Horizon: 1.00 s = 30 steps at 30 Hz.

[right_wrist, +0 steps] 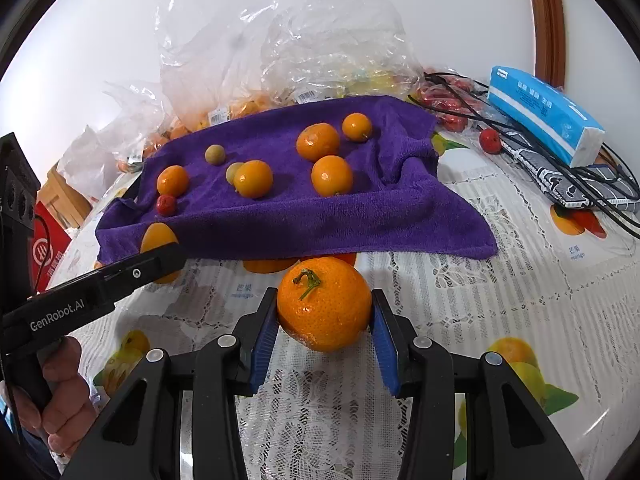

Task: Organize fruits
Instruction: 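Lift both held fruits off the table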

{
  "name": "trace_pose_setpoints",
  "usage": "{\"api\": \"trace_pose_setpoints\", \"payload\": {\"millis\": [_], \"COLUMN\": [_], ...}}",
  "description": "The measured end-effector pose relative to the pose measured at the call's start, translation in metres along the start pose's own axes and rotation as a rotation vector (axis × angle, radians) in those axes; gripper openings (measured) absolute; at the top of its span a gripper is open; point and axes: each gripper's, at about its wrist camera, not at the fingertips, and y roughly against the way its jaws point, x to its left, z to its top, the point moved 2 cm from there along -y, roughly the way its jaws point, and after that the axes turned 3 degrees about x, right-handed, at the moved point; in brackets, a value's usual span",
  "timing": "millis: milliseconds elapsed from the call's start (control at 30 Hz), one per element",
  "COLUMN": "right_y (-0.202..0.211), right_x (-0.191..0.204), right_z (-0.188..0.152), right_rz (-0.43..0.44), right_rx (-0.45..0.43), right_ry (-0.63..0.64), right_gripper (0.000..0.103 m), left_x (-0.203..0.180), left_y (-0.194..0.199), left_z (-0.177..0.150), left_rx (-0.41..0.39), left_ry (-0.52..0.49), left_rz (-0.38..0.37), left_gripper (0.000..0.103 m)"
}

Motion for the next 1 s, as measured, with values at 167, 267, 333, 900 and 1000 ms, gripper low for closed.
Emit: {"api": "trace_pose_setpoints", "payload": {"millis": [167,267,333,900,1000], "right_y": [0.003,0.002,0.002,-0.008,-0.005], "right_x": [-0.002,-0.002,-0.002,0.001,-0.001], "right_z": [0.0,0.0,0.0,-0.002,-0.002], "right_rz": [0.015,0.016,0.014,-0.016,0.0], "right_rx": [-0.015,-0.014,-0.011,0.033,0.017], "right_ry": [-0.01,-0.013,-0.015,0.006,-0.007], "right_gripper": [0.044,0.044,0.044,0.044,0.044], "left_x": [-0.001,-0.002,-0.003,0.0,0.0], "left_y": [0.005,0.004,0.004,0.001,0.002], "left_z": [0.0,0.0,-0.001,-0.001,0.0], "left_rx": [-0.016,-0.01,-0.008,0.003,-0.003], "left_ry": [-0.002,-0.002,-0.007,0.006,0.004], "left_rz": [-0.009,-0.01,-0.003,-0.006,-0.002], "left_gripper": [0.03,0.03,0.03,0.03,0.03]}}
